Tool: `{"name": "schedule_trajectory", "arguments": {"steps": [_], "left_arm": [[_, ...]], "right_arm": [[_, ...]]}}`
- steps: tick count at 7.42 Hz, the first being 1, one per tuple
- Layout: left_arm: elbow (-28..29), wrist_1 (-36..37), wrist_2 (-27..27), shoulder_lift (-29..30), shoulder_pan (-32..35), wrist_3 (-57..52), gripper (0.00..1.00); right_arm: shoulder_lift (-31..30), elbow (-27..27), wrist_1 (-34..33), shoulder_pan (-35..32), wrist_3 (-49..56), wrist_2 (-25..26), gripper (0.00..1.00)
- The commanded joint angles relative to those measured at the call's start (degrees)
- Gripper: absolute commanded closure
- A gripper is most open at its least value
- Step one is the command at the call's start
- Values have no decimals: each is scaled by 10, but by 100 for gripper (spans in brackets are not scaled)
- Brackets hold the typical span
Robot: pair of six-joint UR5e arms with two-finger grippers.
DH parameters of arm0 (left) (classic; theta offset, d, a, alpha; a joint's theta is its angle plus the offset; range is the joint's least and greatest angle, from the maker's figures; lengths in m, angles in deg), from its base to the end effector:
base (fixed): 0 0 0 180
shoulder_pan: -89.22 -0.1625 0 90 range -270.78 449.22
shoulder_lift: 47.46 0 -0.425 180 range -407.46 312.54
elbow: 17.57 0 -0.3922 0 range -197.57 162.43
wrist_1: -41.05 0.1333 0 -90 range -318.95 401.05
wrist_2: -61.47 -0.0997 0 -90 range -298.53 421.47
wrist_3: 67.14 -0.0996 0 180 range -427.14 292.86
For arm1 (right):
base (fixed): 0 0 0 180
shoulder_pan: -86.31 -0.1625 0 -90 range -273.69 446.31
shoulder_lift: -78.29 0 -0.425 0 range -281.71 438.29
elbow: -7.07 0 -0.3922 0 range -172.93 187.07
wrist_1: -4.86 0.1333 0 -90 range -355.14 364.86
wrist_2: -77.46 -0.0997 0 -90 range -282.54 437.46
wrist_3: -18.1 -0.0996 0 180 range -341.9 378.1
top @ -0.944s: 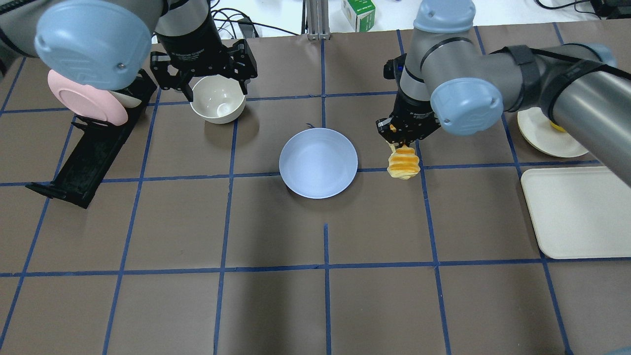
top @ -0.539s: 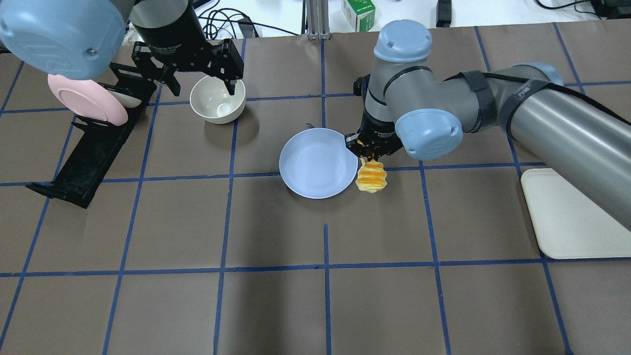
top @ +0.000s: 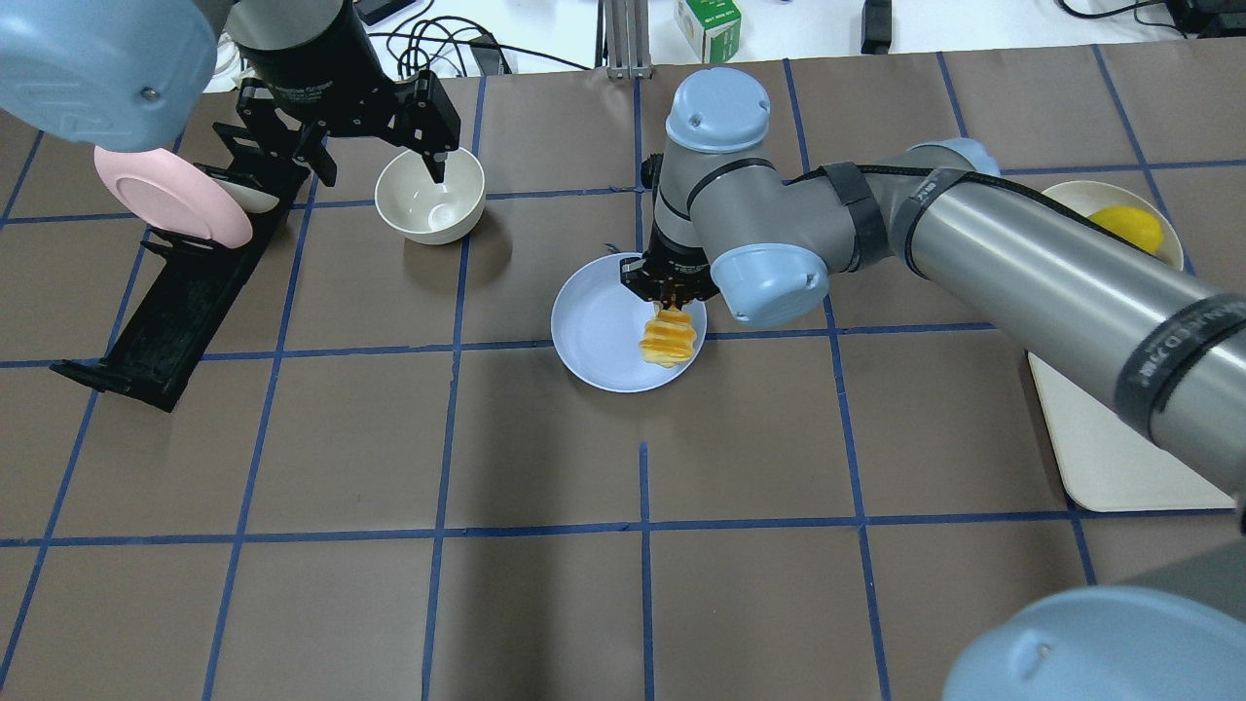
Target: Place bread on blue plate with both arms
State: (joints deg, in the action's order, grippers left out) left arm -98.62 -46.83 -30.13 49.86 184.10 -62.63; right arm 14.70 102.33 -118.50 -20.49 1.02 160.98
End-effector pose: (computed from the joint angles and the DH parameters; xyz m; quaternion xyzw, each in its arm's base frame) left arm -0.1770 -0.5391 0.5024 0.0028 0.9994 -0.0337 0.0112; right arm 0.3191 -0.5569 0.2412 0.0016 0.9983 0.0024 0.0584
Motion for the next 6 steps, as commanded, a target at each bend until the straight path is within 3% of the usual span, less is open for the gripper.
{"name": "schedule_trajectory", "arguments": {"steps": [1,2,3,6], "left_arm": [[0,0,4,0,0,1,0],[0,1,5,-1,0,0,0],[1,1,5,-1,0,0,0],[-6,3,5,-1,-1,0,0]], "right_arm": [[45,-13,-9,-8,-41,-6,100],[49,-16,-8,-8,-41,-17,84],[50,-11,-9,-8,-42,-16,3],[38,-31,-1,-7,-43,-16,0]]}}
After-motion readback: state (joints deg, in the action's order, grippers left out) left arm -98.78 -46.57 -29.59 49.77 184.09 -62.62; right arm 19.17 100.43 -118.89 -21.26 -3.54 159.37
